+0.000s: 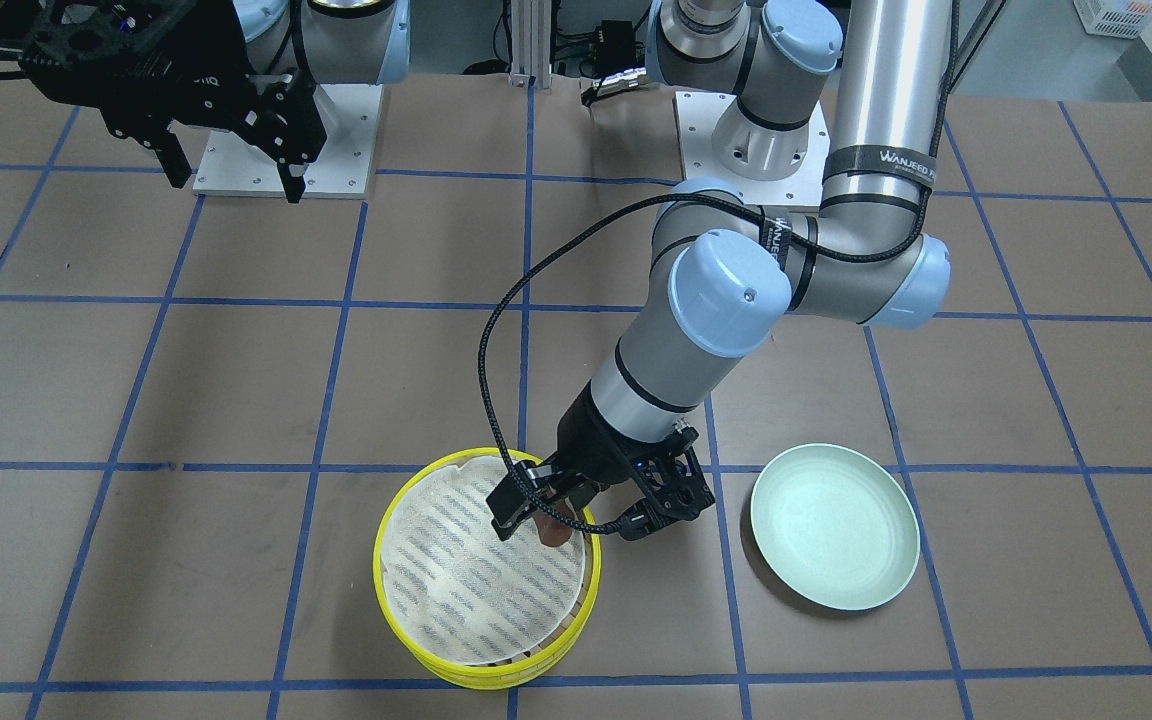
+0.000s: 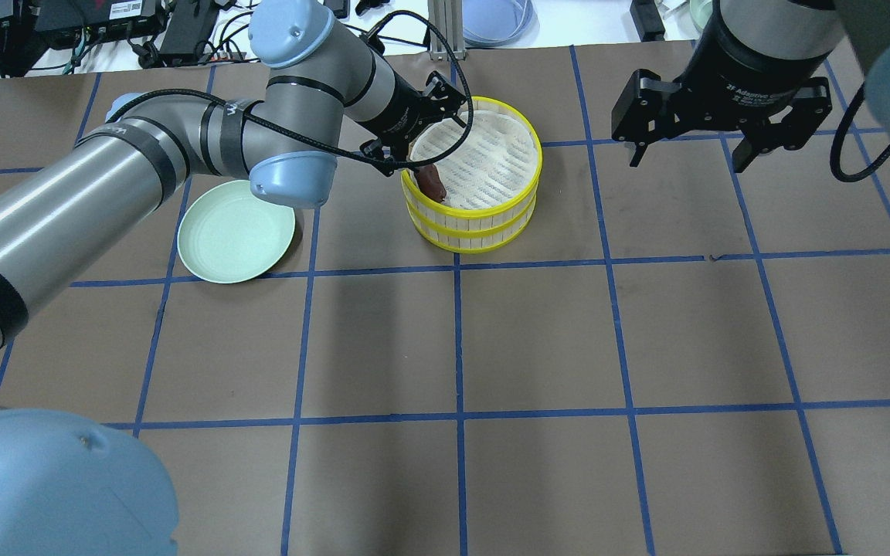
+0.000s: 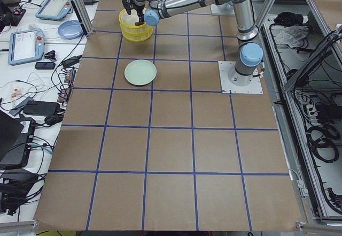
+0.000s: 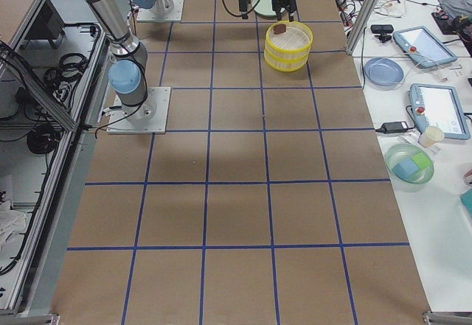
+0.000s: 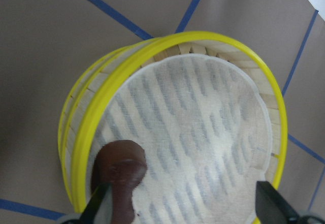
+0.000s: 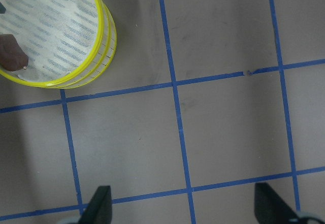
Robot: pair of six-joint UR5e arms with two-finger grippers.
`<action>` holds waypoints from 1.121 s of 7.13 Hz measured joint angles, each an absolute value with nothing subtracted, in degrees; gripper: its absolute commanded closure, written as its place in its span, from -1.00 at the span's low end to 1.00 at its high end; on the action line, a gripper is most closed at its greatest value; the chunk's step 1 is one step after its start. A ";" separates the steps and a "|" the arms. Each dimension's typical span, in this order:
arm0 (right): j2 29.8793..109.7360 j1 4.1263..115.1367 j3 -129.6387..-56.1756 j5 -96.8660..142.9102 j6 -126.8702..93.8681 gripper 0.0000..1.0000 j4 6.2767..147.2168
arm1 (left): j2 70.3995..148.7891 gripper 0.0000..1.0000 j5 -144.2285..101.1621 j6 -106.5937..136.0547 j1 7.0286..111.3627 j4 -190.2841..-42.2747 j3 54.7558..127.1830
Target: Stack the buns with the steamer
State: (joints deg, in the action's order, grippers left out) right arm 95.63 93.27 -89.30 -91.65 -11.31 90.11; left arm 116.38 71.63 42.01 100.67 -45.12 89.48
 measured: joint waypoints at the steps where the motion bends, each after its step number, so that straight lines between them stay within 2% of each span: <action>1: 95.63 93.28 -89.30 -91.61 -11.35 -1.00 90.15 | 115.36 -1.00 77.36 36.76 100.38 -47.83 89.48; 4: 95.63 93.30 -89.37 -91.62 -11.42 -1.00 90.21 | 108.59 -1.00 93.41 18.61 98.05 -61.84 89.39; 8: 95.69 93.26 -89.31 -91.66 -11.63 -1.00 90.02 | 94.57 -1.00 95.74 9.47 91.92 -85.22 88.88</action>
